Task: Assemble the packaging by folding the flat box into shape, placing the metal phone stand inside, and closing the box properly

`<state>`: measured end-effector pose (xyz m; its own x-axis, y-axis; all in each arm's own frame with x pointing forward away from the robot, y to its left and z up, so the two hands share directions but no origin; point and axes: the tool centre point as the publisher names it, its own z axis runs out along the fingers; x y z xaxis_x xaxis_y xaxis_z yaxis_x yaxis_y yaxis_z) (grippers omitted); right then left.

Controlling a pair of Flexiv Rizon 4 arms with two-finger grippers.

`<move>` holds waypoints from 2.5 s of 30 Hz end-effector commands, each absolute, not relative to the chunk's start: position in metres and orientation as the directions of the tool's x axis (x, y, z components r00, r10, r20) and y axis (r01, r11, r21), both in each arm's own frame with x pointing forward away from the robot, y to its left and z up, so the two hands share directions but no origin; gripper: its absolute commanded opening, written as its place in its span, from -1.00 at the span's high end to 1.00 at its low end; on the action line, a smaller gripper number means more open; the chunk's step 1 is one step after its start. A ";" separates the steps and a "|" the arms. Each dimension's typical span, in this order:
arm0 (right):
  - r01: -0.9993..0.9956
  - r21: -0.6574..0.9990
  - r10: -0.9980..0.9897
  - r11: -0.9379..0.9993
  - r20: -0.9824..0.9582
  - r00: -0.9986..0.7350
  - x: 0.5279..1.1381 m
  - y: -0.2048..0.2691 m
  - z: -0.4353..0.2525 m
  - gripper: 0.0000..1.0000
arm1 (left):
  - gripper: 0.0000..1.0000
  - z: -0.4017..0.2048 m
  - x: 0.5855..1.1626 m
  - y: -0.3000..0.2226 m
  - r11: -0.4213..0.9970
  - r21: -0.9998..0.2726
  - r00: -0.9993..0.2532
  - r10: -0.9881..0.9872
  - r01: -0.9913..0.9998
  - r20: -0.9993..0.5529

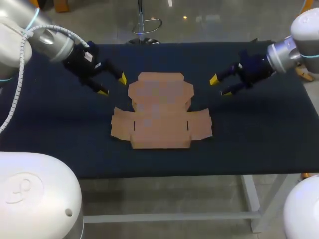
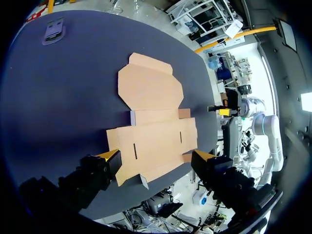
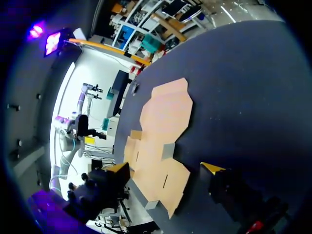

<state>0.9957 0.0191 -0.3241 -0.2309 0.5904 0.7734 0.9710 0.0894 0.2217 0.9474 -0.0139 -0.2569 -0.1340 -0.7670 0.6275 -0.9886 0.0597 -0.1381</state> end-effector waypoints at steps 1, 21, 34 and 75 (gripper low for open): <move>0.971 0.184 0.571 0.152 0.785 -0.238 1.012 0.025 -0.334 -1.00 | -1.00 -0.259 0.961 -0.012 0.092 -0.093 -0.130 -0.765 -0.991 0.630; 0.997 0.073 0.564 0.014 0.823 -0.068 1.052 0.039 -0.363 -1.00 | -1.00 -0.261 0.985 -0.005 0.069 -0.090 -0.111 -0.763 -0.994 0.636; 0.999 0.035 0.572 0.001 0.820 -0.030 1.072 0.059 -0.378 -1.00 | -1.00 -0.266 0.989 0.000 0.055 -0.084 -0.096 -0.767 -0.995 0.634; 1.000 -0.011 0.549 0.021 0.835 -0.002 1.101 0.116 -0.409 -0.40 | -1.00 -0.278 0.997 0.037 0.015 -0.064 -0.054 -0.757 -0.998 0.651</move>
